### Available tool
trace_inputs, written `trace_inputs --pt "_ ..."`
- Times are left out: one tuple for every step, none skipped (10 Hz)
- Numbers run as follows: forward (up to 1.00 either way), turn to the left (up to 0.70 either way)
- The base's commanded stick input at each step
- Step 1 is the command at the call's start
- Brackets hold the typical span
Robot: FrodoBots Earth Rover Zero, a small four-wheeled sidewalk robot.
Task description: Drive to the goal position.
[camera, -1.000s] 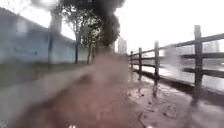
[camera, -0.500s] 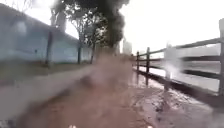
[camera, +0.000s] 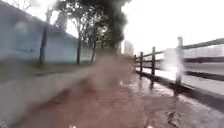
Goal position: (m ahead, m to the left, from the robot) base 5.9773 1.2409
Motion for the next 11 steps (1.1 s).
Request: trace_inputs --pt "1.0 0.0" --pt "1.0 0.0" --pt "1.0 0.0" --pt "1.0 0.0" --pt "1.0 -0.08" --pt "1.0 -0.4" --pt "1.0 -0.4" --pt "1.0 -0.4" --pt "1.0 -0.4" --pt "1.0 -0.4" --pt "0.96 0.0"
